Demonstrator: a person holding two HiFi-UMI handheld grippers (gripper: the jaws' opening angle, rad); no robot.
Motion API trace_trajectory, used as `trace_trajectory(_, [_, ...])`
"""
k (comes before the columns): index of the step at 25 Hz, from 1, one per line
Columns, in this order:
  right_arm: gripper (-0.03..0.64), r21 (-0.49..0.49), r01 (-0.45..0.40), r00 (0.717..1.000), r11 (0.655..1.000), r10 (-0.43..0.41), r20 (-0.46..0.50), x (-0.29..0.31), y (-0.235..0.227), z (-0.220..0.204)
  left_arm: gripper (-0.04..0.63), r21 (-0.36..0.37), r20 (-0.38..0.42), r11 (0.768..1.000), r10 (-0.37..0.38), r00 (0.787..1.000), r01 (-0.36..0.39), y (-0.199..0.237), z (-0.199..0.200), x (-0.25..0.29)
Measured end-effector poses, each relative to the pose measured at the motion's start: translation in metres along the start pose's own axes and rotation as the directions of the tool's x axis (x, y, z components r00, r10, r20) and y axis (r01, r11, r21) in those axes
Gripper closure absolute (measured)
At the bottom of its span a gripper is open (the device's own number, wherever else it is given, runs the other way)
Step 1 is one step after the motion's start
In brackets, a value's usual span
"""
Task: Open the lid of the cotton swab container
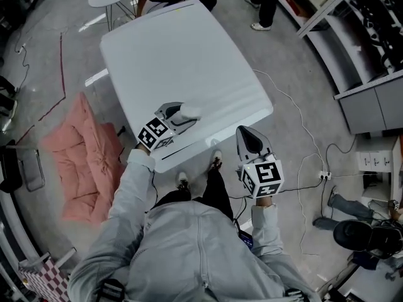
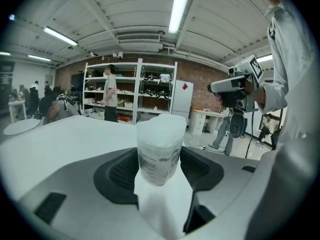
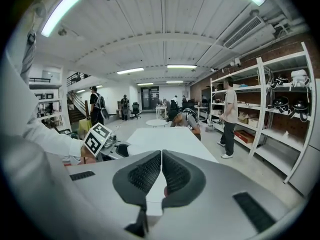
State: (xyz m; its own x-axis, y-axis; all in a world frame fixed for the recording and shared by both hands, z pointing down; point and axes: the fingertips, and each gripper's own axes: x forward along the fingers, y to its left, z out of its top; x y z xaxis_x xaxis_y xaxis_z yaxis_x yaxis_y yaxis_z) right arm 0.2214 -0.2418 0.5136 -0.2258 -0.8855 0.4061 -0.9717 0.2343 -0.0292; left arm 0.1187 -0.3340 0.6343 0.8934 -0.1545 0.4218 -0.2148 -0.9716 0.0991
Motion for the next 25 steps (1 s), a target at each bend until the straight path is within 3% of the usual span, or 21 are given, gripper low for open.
trace_trajectory(3, [0.581,-0.011,0.005,1.000,1.000,-0.004,0.027,-0.015,0.012,0.010,0.325,-0.020,0.044,1.000,0.018,0.999,-0.017,-0.014,0.018,-0.023])
trace_trajectory(11, [0.581,-0.040,0.012,0.994,0.999,-0.008,0.109,-0.053,0.042,0.047,0.327,0.010,0.119,0.996,0.086,0.989,-0.088,-0.044,0.073,-0.092])
trace_trajectory(20, [0.581,-0.085,-0.012,0.982,0.996,0.028,0.187,-0.084,0.085,0.085,0.327,-0.009,0.192,0.990,0.142,0.971,-0.143,-0.075,0.113,-0.170])
trace_trajectory(25, [0.581,-0.108,-0.019,0.975,0.994,0.042,0.217,-0.090,0.106,0.097,0.328,0.023,0.218,0.985,0.160,0.963,-0.169,-0.089,0.126,-0.202])
